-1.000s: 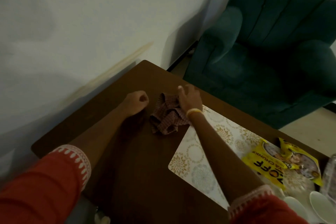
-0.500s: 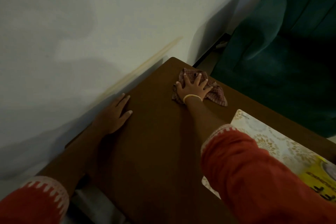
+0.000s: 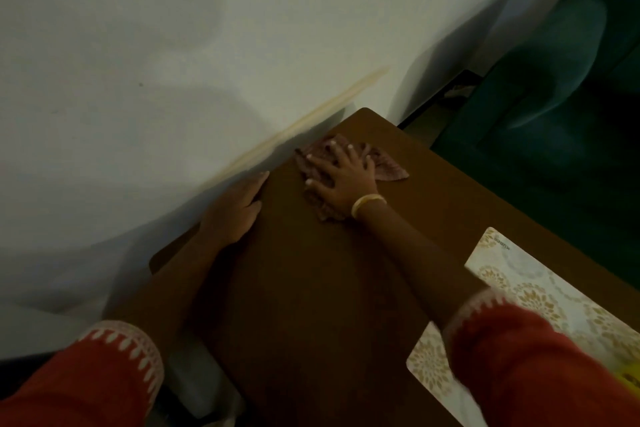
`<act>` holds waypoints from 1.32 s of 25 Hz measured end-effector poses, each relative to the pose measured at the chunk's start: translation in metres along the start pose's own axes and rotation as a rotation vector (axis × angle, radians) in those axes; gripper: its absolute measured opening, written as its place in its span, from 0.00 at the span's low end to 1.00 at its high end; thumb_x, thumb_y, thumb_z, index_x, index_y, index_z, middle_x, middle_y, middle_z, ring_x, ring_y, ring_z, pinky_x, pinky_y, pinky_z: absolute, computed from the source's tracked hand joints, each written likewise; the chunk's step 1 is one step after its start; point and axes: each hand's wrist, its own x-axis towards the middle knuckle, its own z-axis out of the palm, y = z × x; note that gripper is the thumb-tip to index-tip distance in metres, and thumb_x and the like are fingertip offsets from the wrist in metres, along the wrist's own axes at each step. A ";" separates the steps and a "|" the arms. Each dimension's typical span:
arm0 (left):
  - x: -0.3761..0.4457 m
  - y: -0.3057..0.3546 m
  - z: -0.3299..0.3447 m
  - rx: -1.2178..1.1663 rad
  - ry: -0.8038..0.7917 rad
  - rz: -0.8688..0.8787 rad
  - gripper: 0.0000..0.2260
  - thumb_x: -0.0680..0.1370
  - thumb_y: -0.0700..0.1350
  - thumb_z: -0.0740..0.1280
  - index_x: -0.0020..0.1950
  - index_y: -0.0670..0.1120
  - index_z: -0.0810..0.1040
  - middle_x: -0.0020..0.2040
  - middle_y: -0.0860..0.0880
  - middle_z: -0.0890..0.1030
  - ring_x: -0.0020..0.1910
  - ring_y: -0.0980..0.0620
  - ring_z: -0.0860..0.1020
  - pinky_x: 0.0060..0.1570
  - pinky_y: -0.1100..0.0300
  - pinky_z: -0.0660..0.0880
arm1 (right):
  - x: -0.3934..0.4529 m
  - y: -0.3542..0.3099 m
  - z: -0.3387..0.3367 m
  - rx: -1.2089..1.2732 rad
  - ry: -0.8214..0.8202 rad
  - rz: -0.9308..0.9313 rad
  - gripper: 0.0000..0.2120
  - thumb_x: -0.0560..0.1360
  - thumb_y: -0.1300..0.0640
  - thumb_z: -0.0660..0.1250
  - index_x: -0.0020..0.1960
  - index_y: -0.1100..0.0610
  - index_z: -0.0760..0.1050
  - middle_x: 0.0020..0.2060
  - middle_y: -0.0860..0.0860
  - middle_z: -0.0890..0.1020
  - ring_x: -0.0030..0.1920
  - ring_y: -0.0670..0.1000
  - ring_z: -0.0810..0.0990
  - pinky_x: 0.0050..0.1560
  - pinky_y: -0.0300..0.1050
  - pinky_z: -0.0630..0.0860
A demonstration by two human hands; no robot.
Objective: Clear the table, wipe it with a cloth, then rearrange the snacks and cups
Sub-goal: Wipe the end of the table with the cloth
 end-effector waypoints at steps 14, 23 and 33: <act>-0.003 0.011 0.004 0.066 0.003 -0.053 0.23 0.83 0.46 0.54 0.78 0.53 0.54 0.78 0.49 0.57 0.76 0.47 0.59 0.73 0.51 0.60 | -0.196 -0.086 0.015 0.025 -0.092 -0.538 0.29 0.74 0.31 0.55 0.73 0.31 0.52 0.79 0.46 0.48 0.77 0.61 0.44 0.69 0.69 0.39; -0.111 0.089 0.063 0.014 0.074 0.103 0.18 0.80 0.41 0.58 0.69 0.54 0.72 0.77 0.49 0.61 0.76 0.49 0.57 0.74 0.45 0.46 | -0.183 0.025 -0.006 0.010 -0.072 0.372 0.29 0.75 0.28 0.44 0.74 0.32 0.49 0.79 0.48 0.46 0.77 0.62 0.44 0.71 0.72 0.42; -0.285 0.076 0.106 0.258 0.109 0.173 0.23 0.83 0.53 0.46 0.78 0.50 0.54 0.79 0.51 0.52 0.78 0.50 0.49 0.74 0.46 0.47 | -0.376 -0.121 0.036 -0.031 0.031 0.172 0.27 0.76 0.30 0.47 0.74 0.33 0.54 0.78 0.46 0.51 0.78 0.58 0.49 0.71 0.69 0.44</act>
